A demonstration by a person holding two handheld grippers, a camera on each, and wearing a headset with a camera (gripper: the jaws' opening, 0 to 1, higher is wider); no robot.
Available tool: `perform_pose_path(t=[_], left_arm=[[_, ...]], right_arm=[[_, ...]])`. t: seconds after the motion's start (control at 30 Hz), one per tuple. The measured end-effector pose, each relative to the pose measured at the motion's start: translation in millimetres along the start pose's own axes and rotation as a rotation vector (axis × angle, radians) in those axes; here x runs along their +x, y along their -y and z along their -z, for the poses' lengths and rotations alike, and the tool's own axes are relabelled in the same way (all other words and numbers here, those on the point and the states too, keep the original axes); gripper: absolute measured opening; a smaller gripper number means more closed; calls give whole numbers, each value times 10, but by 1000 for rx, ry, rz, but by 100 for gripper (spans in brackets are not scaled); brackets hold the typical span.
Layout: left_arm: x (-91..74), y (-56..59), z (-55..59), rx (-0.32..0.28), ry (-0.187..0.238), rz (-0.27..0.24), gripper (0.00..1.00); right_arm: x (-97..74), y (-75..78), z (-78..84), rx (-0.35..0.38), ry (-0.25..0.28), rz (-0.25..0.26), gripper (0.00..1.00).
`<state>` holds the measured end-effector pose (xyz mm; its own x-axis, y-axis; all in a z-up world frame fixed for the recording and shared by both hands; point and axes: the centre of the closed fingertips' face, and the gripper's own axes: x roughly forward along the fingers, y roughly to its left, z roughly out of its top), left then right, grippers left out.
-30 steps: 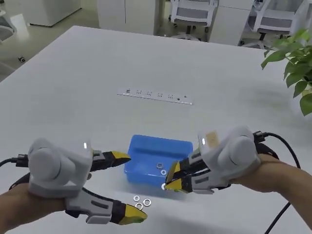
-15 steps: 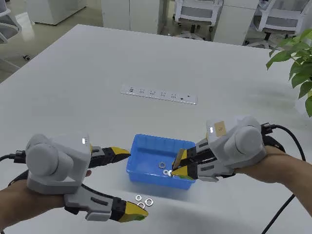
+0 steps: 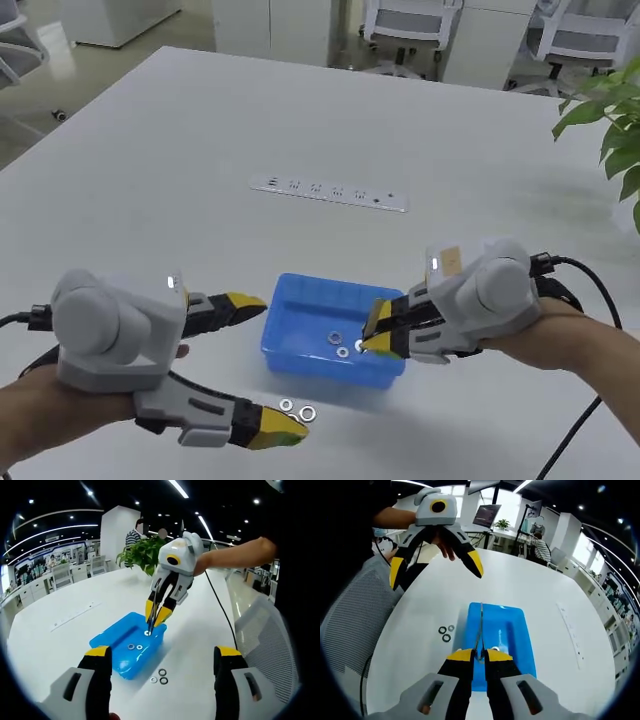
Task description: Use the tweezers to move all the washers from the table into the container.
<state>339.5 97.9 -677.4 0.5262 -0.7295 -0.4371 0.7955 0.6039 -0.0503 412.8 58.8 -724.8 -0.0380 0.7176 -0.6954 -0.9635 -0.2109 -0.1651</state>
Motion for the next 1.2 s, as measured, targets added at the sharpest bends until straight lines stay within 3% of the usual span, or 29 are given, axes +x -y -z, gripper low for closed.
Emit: perform_pose_path(t=[0.47, 0.7, 1.2], left_arm=[[-23, -43, -14, -19, 23, -22, 95], [-43, -45, -19, -25, 21, -33, 99], [-25, -198, 7, -13, 25, -53, 96]], right_arm=[[137, 136, 121, 11, -17, 11, 9], [216, 140, 184, 15, -28, 1, 10], [330, 95, 283, 24, -49, -13, 10]])
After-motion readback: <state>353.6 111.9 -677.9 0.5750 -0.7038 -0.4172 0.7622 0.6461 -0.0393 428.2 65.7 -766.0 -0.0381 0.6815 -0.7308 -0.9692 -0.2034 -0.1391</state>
